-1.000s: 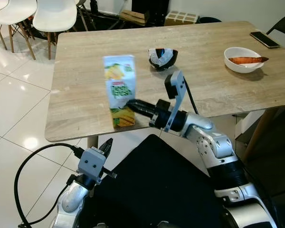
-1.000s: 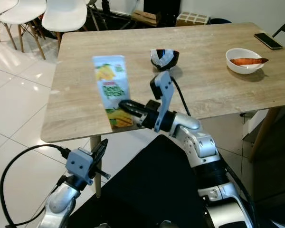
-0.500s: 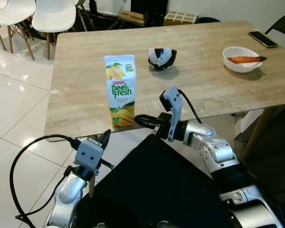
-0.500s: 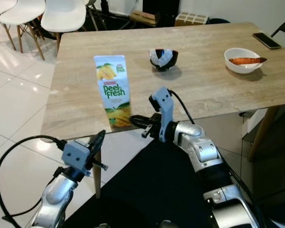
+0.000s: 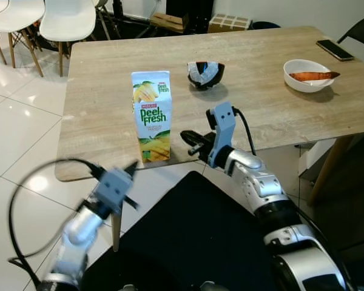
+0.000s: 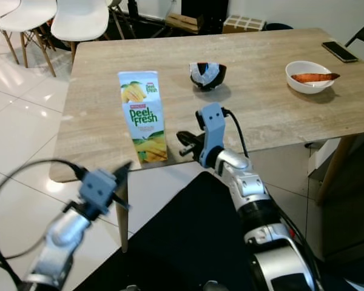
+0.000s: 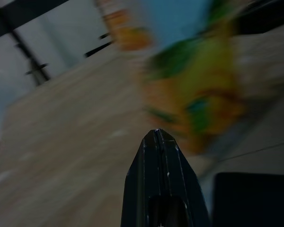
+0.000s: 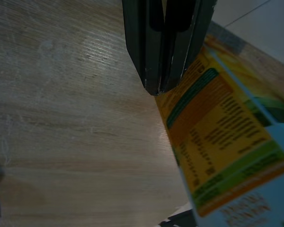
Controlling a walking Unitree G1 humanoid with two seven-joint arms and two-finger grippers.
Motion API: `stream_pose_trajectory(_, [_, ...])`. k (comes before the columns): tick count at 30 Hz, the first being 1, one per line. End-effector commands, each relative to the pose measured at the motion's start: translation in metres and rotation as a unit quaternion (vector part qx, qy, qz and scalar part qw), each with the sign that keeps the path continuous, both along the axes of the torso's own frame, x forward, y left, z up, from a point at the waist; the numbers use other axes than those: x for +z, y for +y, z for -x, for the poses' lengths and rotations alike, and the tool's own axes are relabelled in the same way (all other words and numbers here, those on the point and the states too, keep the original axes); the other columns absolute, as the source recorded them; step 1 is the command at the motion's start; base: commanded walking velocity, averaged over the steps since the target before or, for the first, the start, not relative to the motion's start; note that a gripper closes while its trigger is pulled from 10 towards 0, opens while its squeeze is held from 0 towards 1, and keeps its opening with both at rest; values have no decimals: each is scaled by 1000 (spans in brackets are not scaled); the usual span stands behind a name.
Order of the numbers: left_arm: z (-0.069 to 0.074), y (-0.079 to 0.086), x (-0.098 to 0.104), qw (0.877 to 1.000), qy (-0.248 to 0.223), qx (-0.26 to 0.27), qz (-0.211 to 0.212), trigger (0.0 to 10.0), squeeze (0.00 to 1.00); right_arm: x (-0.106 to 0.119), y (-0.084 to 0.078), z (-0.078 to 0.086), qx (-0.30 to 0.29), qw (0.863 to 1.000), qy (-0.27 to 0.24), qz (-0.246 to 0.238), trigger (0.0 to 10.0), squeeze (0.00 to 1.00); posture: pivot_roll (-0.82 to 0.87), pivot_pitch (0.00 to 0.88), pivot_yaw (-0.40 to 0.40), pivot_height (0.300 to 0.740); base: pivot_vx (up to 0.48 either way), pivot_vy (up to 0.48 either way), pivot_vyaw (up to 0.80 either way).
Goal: Restocking fridge
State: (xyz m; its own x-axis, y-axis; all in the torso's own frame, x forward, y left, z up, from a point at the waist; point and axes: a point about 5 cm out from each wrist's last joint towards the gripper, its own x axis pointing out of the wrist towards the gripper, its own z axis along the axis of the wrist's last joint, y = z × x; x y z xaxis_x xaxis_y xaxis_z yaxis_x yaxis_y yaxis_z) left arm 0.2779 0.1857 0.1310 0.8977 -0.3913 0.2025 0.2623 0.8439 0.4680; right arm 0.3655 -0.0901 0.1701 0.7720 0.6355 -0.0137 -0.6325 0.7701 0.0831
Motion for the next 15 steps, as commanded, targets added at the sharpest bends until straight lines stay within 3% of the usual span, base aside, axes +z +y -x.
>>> stream_pose_trajectory(1, [0,6,-7,1000,21,7,-10,10000,0,1,1,-2,-7,1000,-5,-5,10000,0,-78,131,-30,740,0,0,0])
stream_pose_trajectory(7, [-25,19,5,999,13,32,-1,10000,0,7,18,-6,-9,998,-20,-60,10000,0,-80,134,-36,740,0,0,0])
stream_pose_trajectory(15, [-36,-11,6,995,45,-93,16,10000,0,10,25,-15,-33,995,-22,-90,10000,0,-84,137,-37,740,0,0,0])
